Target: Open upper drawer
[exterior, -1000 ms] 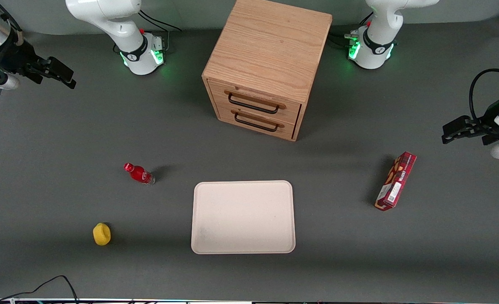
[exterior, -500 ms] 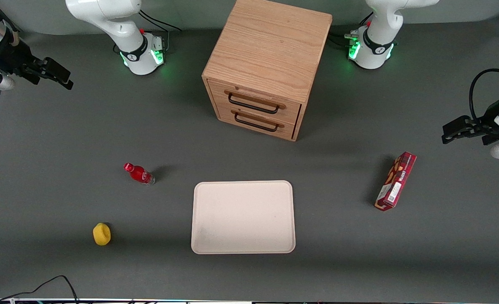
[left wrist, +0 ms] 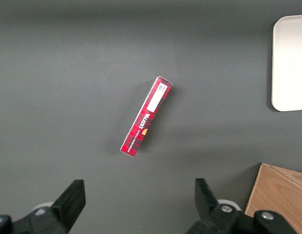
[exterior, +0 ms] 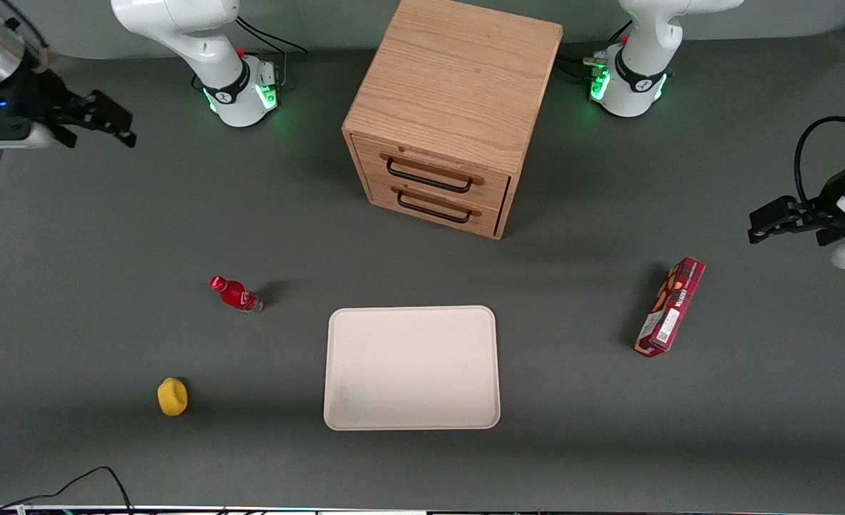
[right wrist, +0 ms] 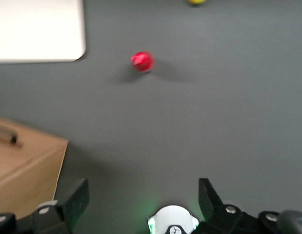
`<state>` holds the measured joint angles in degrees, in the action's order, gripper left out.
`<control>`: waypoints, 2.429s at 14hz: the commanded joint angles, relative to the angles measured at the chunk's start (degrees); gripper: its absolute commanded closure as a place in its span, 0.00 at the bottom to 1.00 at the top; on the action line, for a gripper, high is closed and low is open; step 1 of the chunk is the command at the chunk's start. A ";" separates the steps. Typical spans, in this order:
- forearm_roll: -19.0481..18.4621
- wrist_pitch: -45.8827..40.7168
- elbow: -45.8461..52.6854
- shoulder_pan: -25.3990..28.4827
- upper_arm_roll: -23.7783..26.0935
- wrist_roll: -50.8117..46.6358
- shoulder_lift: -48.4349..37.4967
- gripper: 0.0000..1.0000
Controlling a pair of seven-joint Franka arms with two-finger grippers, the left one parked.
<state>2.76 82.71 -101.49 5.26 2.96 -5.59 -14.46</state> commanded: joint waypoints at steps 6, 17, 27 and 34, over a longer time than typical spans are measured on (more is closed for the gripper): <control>17.09 -1.59 9.82 0.01 14.25 18.82 12.42 0.00; 18.33 15.88 15.98 0.88 28.50 24.84 36.68 0.00; 10.42 24.08 14.83 3.34 32.72 24.58 43.37 0.00; 10.33 26.71 12.29 3.88 33.87 24.40 43.90 0.00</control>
<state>13.97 108.07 -89.09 9.21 36.34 18.75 29.08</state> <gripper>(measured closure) 0.000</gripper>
